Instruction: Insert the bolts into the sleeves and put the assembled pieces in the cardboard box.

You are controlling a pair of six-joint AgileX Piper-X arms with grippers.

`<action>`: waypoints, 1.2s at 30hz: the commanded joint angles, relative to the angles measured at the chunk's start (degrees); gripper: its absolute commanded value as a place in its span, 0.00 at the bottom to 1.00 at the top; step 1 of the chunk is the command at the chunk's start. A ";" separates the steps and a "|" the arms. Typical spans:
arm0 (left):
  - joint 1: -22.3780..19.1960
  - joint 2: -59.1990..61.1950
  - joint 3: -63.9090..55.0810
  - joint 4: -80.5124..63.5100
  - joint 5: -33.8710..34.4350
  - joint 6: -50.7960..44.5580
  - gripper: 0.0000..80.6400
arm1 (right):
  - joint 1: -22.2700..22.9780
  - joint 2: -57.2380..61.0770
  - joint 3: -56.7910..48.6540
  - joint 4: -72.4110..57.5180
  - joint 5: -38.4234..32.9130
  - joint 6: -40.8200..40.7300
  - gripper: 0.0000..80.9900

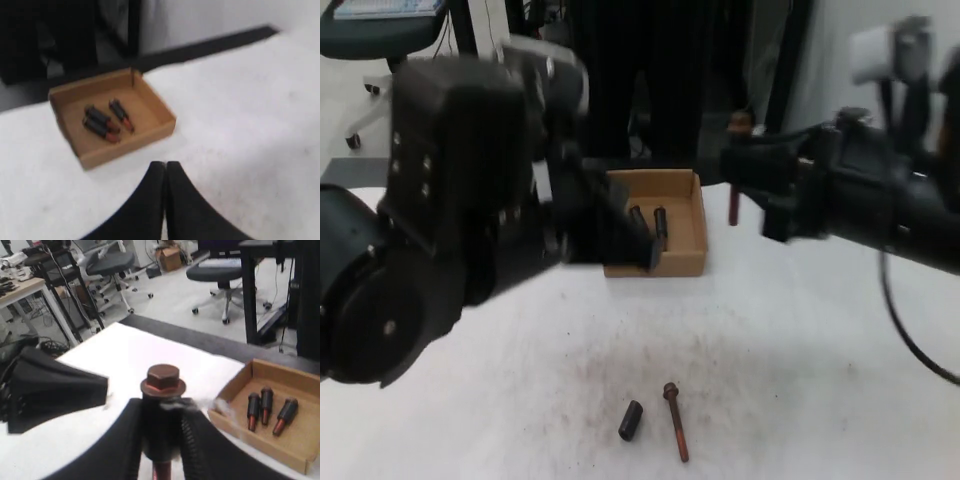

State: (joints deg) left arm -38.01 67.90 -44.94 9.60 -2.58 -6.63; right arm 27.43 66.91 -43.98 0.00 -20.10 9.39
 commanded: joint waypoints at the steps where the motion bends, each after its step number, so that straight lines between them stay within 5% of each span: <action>1: 0.85 1.08 -0.24 15.23 -2.02 0.20 0.00 | -0.03 7.91 -7.31 4.79 0.67 1.77 0.01; 7: 3.84 3.21 -0.24 27.58 -1.61 0.72 0.00 | -0.96 29.17 -29.78 22.46 2.79 4.61 0.01; 16: 9.61 3.86 -0.24 29.05 -0.79 5.38 0.00 | -1.34 52.48 -54.55 32.40 11.62 4.61 0.01; 27: 11.90 3.86 -0.24 28.84 0.13 5.59 0.00 | -3.44 59.41 -61.30 34.86 12.42 4.61 0.01; 36: 11.90 3.86 -0.24 27.93 0.13 5.59 0.00 | -4.66 58.89 -61.61 34.49 6.15 5.24 0.57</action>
State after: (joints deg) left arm -26.19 71.67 -44.94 38.01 -2.67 -1.24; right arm 23.14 127.11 -105.01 35.17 -12.05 14.24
